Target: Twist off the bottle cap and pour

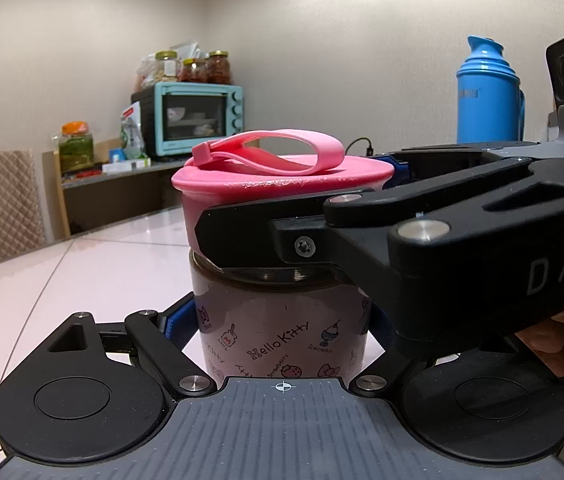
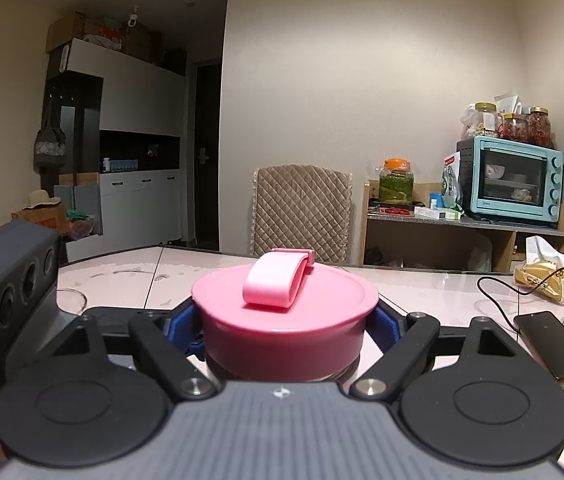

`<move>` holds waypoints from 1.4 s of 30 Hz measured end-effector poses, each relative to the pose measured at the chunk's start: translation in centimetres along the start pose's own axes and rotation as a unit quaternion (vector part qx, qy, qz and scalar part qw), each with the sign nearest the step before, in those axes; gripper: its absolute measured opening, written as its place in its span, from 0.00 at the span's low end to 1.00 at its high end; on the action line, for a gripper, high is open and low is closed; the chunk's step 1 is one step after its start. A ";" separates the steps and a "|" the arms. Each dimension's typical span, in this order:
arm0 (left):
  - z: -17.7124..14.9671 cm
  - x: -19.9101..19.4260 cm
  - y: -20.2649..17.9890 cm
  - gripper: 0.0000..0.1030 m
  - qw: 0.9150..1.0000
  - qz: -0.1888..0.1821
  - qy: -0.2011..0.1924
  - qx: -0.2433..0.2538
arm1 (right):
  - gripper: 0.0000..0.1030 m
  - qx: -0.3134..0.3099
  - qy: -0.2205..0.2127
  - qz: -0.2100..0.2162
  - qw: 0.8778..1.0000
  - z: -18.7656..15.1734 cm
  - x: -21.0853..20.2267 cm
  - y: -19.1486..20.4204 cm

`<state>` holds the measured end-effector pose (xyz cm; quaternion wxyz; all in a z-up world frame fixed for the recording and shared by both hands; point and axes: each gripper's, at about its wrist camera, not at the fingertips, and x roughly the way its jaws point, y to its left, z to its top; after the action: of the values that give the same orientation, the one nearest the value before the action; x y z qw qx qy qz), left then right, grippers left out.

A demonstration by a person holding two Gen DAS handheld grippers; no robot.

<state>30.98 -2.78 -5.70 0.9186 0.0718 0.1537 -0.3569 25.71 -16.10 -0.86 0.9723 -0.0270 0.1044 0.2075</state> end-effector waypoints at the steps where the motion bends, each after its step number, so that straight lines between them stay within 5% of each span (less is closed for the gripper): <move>1: 0.0 0.0 0.0 0.87 1.000 0.000 0.000 0.000 | 0.83 -0.002 -0.002 0.001 1.000 -0.1 0.0 0.0; 42: 0.1 0.0 0.0 0.87 1.000 -0.001 0.001 -0.001 | 0.83 -0.013 -0.041 0.139 0.989 -0.8 0.2 -4.4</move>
<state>30.97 -2.76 -5.63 0.9183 0.0714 0.1547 -0.3574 27.53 -20.07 -1.61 0.9369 -0.0163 0.0642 0.3431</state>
